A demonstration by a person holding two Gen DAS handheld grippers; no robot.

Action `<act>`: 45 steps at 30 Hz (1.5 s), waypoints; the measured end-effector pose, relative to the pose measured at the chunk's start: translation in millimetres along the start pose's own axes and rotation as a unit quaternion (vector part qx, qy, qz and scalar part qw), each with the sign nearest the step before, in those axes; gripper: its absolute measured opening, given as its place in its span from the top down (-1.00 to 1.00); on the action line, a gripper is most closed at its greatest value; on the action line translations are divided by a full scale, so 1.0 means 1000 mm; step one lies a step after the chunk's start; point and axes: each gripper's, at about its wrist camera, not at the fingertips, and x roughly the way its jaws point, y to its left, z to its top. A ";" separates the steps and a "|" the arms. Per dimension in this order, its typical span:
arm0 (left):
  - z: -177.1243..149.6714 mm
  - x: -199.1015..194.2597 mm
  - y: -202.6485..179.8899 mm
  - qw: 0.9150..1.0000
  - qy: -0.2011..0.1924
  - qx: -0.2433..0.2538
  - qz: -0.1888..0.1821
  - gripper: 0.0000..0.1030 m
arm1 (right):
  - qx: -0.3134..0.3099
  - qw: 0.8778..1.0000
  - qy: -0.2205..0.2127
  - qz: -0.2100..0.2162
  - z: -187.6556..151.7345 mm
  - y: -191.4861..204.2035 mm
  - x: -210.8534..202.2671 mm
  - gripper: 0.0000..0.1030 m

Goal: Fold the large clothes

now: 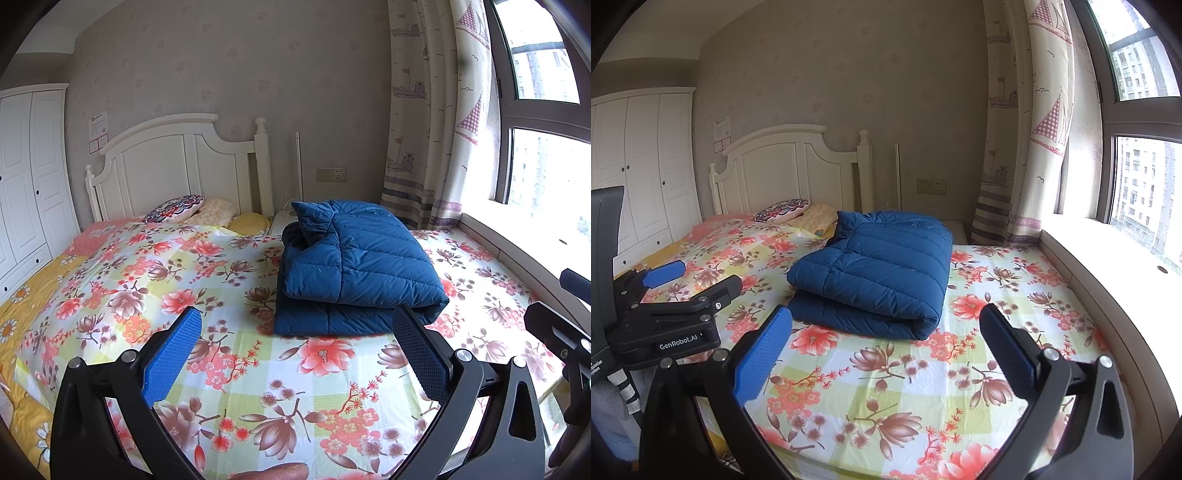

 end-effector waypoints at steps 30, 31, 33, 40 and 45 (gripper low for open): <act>0.000 -0.002 0.002 1.000 -0.001 0.000 0.004 -0.91 | 0.003 1.000 -0.002 -0.004 -0.001 0.000 -0.003 -0.96; 0.000 -0.003 0.003 1.000 -0.001 -0.001 0.005 -0.91 | 0.003 1.000 -0.002 -0.003 -0.002 0.000 -0.004 -0.96; 0.001 -0.004 0.003 1.000 -0.003 -0.003 0.007 -0.91 | 0.003 1.000 -0.003 -0.005 -0.001 0.002 -0.004 -0.96; 0.013 -0.010 0.004 1.000 -0.014 0.006 0.008 -0.91 | -0.009 1.000 -0.008 -0.015 0.008 0.009 -0.005 -0.96; 0.025 -0.014 0.006 1.000 -0.025 0.010 0.006 -0.91 | -0.020 0.999 -0.019 -0.022 0.021 0.011 -0.009 -0.96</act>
